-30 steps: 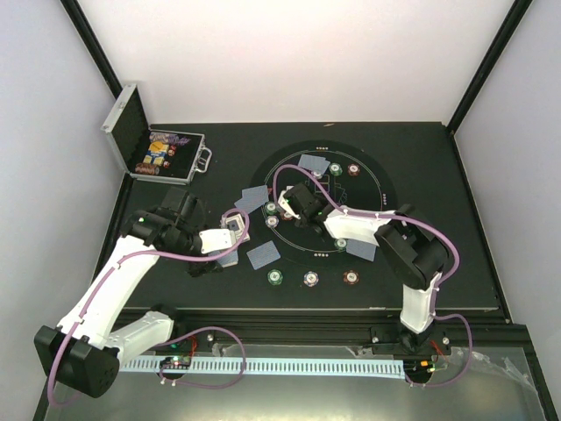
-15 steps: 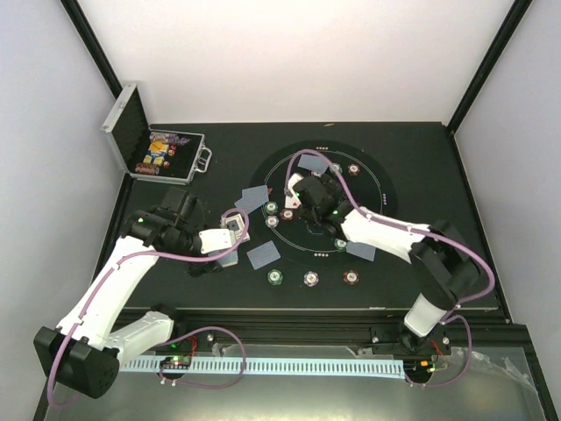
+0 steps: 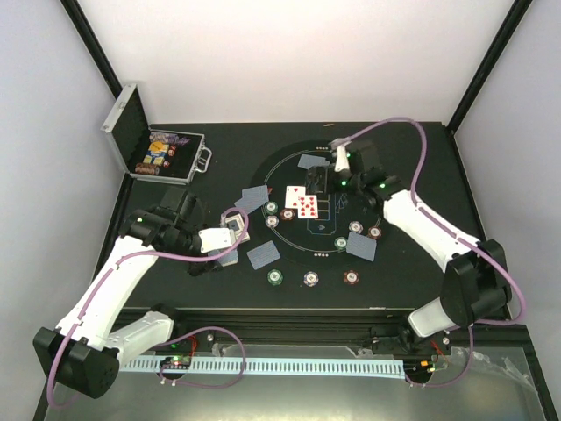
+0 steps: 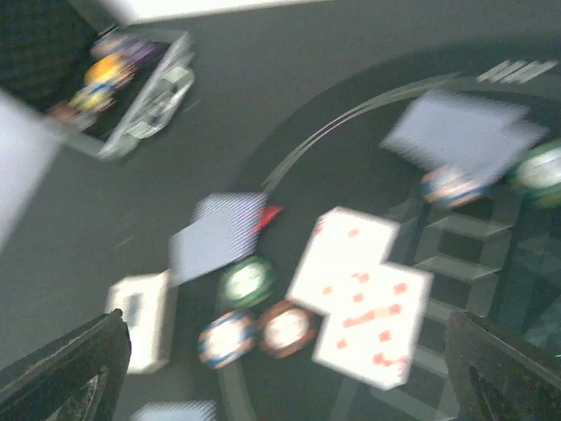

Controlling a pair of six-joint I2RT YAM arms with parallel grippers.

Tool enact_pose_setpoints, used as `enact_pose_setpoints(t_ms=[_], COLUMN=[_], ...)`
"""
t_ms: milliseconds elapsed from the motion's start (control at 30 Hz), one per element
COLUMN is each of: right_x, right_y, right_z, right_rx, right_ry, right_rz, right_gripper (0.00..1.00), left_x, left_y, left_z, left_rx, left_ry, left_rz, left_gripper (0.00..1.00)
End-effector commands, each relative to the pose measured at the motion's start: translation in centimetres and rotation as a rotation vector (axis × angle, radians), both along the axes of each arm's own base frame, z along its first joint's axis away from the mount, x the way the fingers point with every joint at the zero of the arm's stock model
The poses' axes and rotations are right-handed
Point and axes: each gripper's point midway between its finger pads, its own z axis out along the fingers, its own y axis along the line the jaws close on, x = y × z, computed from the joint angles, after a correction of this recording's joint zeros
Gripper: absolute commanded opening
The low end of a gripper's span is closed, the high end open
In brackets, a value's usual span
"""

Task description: Distribute texas hold em gaming equipment

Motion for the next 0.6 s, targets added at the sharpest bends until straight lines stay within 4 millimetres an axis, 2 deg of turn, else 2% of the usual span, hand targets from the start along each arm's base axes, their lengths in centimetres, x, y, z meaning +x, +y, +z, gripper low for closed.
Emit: enact_pose_setpoints(t_ms=[0,133,200,367,467,567], right_x=[-8.9,-14.2,-15.9,-18.9,-19.9,-20.9], right_y=[8.9,13.3,14.8,17.7,18.9,20.3], right_z=[-1.0,-1.1,-1.3,-1.6,-1.7,-1.6], right_rx=[0.335,0.4,0.415,0.482,0.519,0.525], right_ry=[0.327,0.419,0.452,0.523,0.559,0.581], right_rz=[0.306,0.409,0.436,0.497,0.527,0.567], right_gripper=[1.0,1.0,1.0,0.93,0.83,0.8], left_x=[0.4,0.6,0.6,0.6,0.6,0.6], left_y=[-0.4,-0.6,-0.7,-0.7,-0.7,-0.7], left_z=[1.3,1.4,1.4,1.4,1.5,1.5], left_rx=[-0.027,-0.032,-0.037,-0.038,-0.038,-0.038], left_ry=[-0.017,-0.022,-0.024,-0.019,-0.022,-0.025], left_rz=[0.0,-0.004,-0.008,-0.01,-0.01,-0.013], left_gripper=[0.02,0.01,0.01,0.01,0.01,0.02])
